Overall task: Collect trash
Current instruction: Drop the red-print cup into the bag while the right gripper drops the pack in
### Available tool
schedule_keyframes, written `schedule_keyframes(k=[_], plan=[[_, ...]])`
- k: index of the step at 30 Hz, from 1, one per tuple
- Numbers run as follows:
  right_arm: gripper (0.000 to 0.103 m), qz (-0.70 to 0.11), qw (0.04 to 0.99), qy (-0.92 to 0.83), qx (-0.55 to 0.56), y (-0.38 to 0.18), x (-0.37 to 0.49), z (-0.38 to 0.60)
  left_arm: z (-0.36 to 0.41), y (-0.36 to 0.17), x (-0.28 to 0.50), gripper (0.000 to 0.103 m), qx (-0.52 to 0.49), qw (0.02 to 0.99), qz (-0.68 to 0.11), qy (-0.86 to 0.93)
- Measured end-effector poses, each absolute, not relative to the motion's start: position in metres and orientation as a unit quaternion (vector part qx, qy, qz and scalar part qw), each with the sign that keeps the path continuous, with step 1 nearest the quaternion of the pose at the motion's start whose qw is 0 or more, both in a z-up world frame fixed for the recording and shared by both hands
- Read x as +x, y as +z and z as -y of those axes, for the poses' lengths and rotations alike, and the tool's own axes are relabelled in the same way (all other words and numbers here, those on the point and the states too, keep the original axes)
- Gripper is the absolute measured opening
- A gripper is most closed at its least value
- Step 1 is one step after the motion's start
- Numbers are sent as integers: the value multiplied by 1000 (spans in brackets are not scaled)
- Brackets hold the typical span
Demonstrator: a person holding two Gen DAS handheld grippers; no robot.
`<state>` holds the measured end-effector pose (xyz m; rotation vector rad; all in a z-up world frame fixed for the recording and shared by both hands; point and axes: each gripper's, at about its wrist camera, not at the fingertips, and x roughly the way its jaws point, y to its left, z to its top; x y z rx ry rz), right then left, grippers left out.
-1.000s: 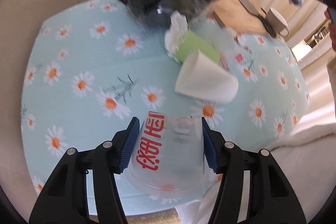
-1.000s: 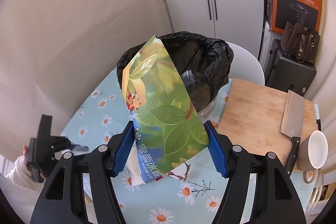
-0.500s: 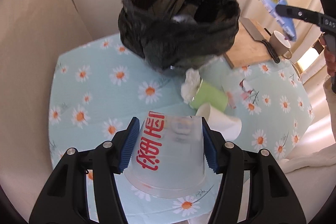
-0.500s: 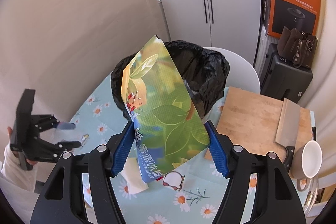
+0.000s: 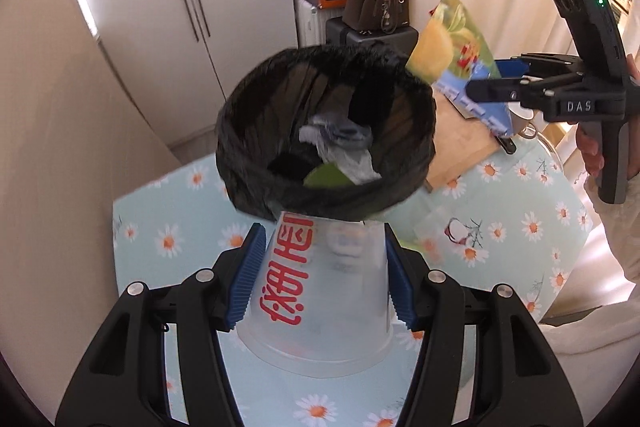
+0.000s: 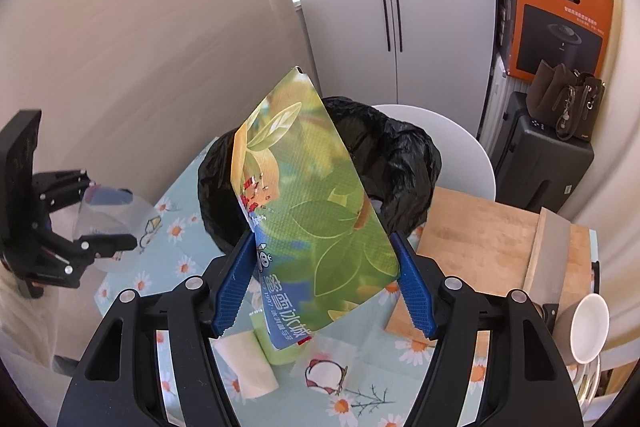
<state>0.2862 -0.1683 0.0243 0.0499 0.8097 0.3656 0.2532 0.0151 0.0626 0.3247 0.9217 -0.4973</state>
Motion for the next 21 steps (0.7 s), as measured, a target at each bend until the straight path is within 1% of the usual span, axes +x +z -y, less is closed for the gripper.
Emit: schedule_keyframes(k=[5, 12, 13, 14, 15, 16, 17, 18, 21], plan=[[64, -389, 905, 173, 30, 24, 300, 164, -6, 72, 282, 58, 162, 852, -422, -263], [65, -389, 906, 164, 27, 21, 324, 161, 7, 71, 325, 59, 180, 846, -410, -289], [66, -390, 906, 160, 27, 20, 328, 162, 9, 70, 332, 61, 179, 846, -407, -295], [67, -391, 906, 158, 29, 18, 332, 163, 10, 70, 340, 67, 174, 847, -401, -303], [76, -396, 904, 158, 30, 16, 337, 163, 10, 71, 343, 71, 170, 849, -395, -308], [80, -394, 906, 152, 27, 14, 340, 163, 11, 71, 349, 73, 161, 852, -388, -314], [87, -390, 910, 140, 20, 14, 341, 163, 11, 70, 355, 82, 153, 854, -386, -314], [87, -385, 914, 124, 12, 13, 343, 163, 11, 69, 358, 91, 150, 857, -384, -310], [88, -390, 914, 109, 6, 7, 346, 166, 8, 65, 359, 96, 141, 863, -378, -305]])
